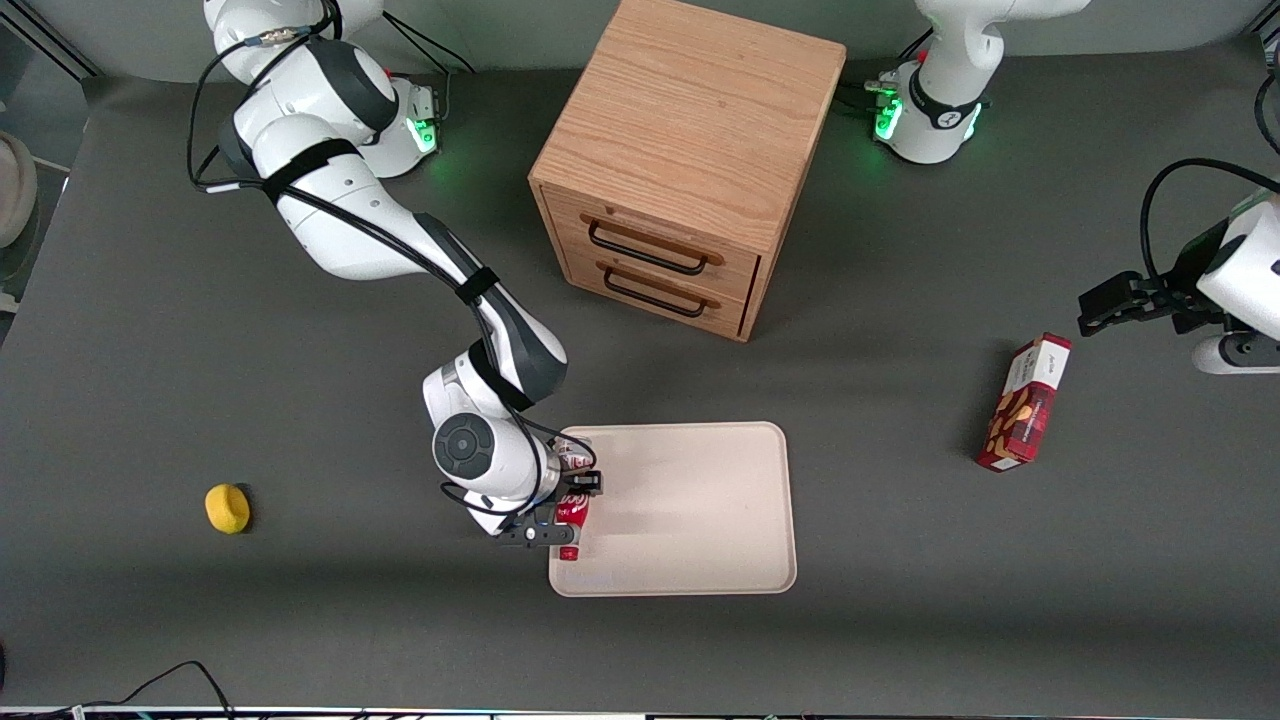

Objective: Place coke bottle on tray
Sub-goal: 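Lower the bottle onto the tray and open the right gripper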

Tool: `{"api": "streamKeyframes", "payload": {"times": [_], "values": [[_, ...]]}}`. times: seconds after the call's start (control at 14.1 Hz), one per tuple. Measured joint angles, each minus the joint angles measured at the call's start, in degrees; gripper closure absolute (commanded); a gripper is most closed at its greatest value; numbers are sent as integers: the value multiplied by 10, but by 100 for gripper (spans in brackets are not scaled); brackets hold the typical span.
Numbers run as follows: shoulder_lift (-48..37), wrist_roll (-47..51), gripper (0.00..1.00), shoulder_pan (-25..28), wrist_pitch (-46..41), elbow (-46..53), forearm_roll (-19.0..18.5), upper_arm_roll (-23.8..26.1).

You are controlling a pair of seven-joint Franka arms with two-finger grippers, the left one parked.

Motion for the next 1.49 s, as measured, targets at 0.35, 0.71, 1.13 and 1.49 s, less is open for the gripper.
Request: {"api": "streamKeyframes", "payload": {"times": [0.35,0.71,1.13,1.49], "values": [[5,0,0,3,9,0,-9,0],[6,0,0,4,13,0,-16,0],[8,0,0,4,13,0,-22,0],[8,0,0,3,13,4,-22,0]]}}
